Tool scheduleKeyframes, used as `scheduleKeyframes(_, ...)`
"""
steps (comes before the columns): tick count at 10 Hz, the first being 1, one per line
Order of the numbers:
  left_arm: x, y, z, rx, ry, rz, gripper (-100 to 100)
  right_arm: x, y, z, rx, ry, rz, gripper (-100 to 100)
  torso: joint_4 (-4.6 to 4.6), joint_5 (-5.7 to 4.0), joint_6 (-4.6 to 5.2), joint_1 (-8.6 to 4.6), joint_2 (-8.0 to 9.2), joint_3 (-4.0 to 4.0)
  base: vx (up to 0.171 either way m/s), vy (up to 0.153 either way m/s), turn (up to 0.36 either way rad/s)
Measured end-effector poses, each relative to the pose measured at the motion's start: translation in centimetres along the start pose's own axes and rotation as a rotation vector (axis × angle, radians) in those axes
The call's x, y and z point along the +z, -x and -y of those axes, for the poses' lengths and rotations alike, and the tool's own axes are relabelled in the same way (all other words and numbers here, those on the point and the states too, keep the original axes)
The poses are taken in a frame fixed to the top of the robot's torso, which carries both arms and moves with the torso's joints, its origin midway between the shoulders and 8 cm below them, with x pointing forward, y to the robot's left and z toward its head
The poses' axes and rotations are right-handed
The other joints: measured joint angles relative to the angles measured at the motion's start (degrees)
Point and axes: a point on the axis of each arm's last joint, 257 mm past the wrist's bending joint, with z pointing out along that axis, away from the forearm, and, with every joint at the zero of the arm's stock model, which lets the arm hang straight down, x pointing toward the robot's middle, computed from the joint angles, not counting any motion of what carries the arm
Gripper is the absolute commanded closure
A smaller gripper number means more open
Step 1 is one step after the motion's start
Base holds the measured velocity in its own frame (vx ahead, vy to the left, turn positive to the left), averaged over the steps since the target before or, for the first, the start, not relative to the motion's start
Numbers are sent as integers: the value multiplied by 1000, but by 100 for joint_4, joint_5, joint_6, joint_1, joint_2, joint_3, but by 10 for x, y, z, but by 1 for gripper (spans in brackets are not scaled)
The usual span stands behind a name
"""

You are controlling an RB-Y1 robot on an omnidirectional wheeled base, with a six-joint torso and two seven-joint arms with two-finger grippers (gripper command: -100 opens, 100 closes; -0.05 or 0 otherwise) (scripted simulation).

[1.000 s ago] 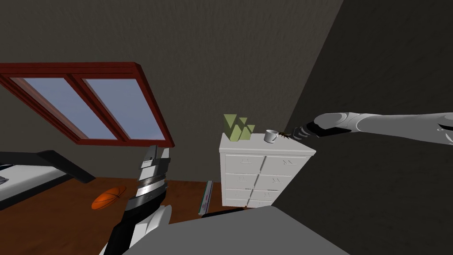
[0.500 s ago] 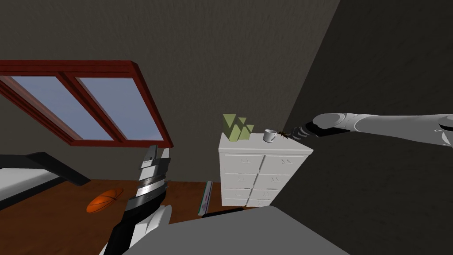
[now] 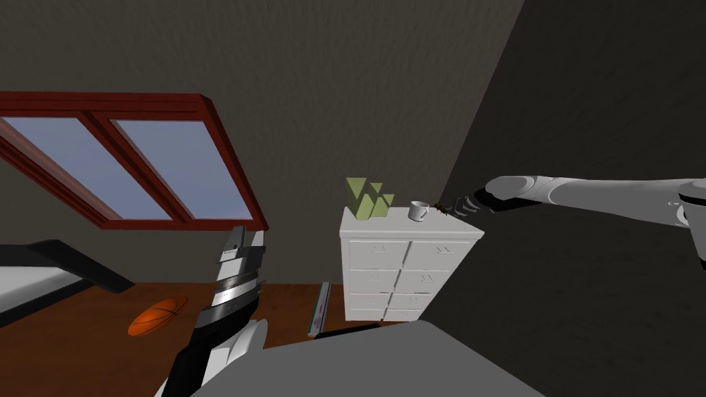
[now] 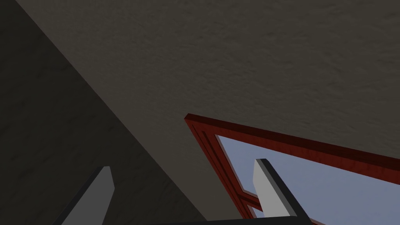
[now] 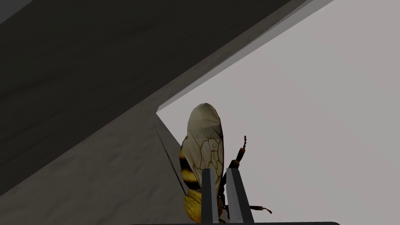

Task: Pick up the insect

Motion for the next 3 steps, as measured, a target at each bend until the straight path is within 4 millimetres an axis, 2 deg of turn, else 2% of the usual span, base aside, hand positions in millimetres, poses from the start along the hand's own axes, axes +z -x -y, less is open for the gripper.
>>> scheduleKeyframes(2, 0, 0, 0, 0, 0, 0, 0, -4, 6, 4, 1, -10, 11, 100, 3, 9, -9, 8, 0, 1, 0, 0, 0)
scheduleKeyframes(3, 0, 0, 0, 0, 0, 0, 0, -4, 7, 5, 2, -11, 13, 0, 1, 7, -7, 8, -2, 0, 0, 0, 0)
